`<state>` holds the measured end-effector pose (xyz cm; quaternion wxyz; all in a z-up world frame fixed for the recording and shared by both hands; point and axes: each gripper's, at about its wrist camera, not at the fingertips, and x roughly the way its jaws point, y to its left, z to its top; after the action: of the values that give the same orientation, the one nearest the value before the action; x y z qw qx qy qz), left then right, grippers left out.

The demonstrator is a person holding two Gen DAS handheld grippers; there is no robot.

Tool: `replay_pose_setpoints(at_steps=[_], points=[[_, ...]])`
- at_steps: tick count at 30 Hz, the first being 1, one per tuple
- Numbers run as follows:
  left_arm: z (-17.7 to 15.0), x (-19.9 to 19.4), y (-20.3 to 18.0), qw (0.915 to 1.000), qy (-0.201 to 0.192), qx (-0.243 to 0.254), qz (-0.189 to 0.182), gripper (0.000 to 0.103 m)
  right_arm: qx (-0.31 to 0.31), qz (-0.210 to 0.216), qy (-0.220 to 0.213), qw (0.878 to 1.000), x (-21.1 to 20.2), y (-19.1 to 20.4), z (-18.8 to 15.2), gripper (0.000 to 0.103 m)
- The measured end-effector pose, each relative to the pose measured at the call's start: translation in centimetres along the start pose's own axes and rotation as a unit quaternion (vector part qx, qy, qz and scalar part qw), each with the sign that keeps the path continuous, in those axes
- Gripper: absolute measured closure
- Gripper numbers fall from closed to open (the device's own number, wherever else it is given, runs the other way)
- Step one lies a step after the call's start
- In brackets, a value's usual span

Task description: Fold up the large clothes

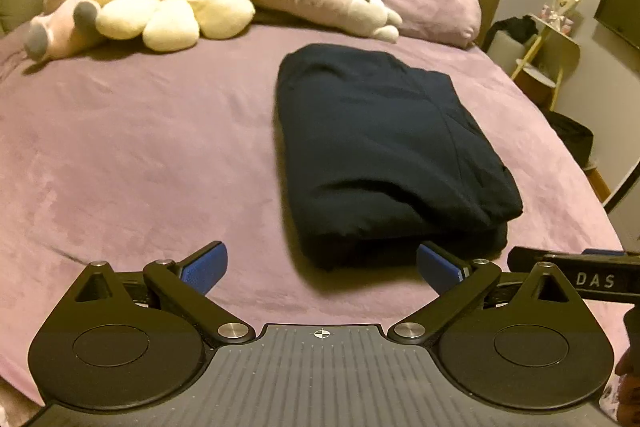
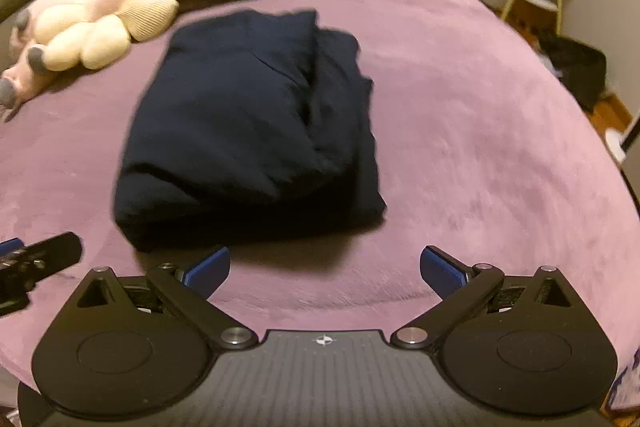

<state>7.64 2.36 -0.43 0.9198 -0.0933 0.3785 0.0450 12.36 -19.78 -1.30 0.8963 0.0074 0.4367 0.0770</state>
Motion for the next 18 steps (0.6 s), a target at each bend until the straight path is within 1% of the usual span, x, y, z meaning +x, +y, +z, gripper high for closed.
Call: replay_pose_setpoints(at_steps=[2, 7, 18], points=[[-0.1, -0.3, 0.1, 1.0, -0.002, -0.003, -0.002, 0.0, -0.004, 0.002, -0.008, 1.0, -0.8, 0.5, 0.1, 0.002], [-0.3, -0.6, -0.2, 0.9999, -0.004, 0.008, 0.004, 0.0, -0.016, -0.024, -0.009, 1.0, -1.5, 1.3, 0.1, 0.002], [-0.6, -0.5, -0.7, 0.9997, -0.001, 0.025, 0.008, 0.0, -0.01, -0.034, -0.005, 0.999, -1.4, 1.3, -0.2, 0.002]])
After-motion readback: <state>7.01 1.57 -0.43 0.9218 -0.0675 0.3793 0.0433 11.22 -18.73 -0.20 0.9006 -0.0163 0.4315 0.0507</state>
